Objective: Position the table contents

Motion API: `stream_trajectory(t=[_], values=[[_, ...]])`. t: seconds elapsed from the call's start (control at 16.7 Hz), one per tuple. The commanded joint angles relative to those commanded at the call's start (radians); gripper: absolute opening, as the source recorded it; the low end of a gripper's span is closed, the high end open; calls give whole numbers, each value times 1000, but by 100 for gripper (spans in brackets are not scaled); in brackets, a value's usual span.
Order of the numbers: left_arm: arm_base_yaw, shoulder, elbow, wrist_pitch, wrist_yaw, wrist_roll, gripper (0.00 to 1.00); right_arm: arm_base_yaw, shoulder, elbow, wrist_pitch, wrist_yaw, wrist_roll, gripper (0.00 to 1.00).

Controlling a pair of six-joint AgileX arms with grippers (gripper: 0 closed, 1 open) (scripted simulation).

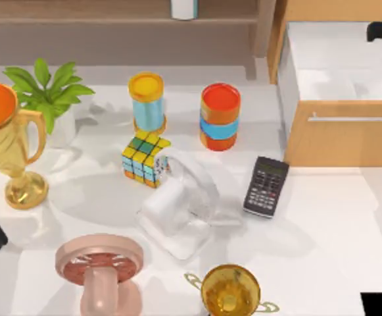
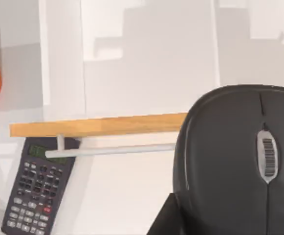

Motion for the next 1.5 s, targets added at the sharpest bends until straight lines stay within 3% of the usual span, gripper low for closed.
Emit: stream_trajectory(t=[1.02,1.5], values=[[0,0,0,0,0,0,100,150,-523,-959,95,-33,70,0],[0,0,0,0,0,0,100,160,-583,-1084,140,-34,64,0]])
